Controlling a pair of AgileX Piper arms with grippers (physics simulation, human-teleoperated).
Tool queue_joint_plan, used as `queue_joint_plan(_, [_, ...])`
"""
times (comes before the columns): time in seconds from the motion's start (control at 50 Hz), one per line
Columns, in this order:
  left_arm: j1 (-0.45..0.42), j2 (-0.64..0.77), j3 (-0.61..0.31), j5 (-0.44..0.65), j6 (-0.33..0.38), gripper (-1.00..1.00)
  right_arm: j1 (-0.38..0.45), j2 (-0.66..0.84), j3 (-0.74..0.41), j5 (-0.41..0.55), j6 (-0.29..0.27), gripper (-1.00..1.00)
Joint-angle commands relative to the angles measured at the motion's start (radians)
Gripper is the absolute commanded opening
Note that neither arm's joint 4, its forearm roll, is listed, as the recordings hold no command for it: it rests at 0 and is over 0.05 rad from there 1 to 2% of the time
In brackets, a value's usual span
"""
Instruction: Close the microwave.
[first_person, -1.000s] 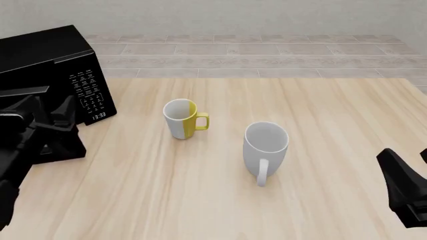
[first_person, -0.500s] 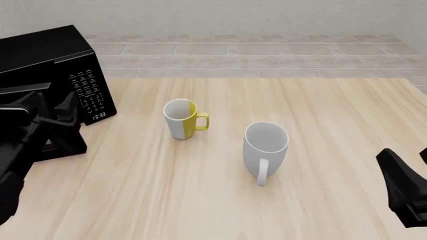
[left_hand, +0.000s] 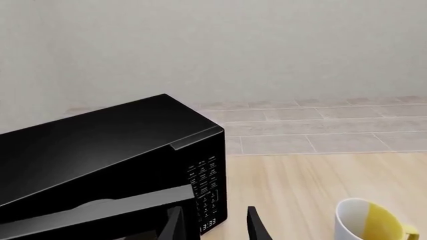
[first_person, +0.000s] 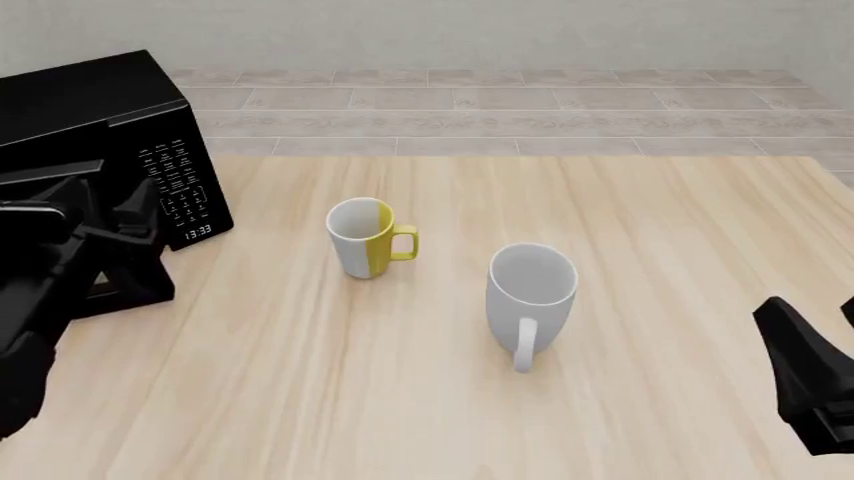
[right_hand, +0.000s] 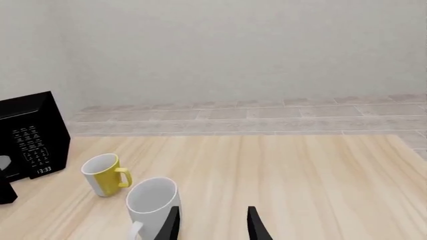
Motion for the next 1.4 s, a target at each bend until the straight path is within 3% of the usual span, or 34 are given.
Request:
queue_joint_plan(0.02, [0.001, 0.131, 0.026, 0.15, 0.001, 1.0, -0.005, -0.002, 0.0, 0.001, -0.002, 1.0])
queue_joint_plan(1.4, [0.037, 0.213, -0.053, 0.176, 0.003, 1.0, 0.011, -0.003, 0.0, -0.009, 0.002, 1.0])
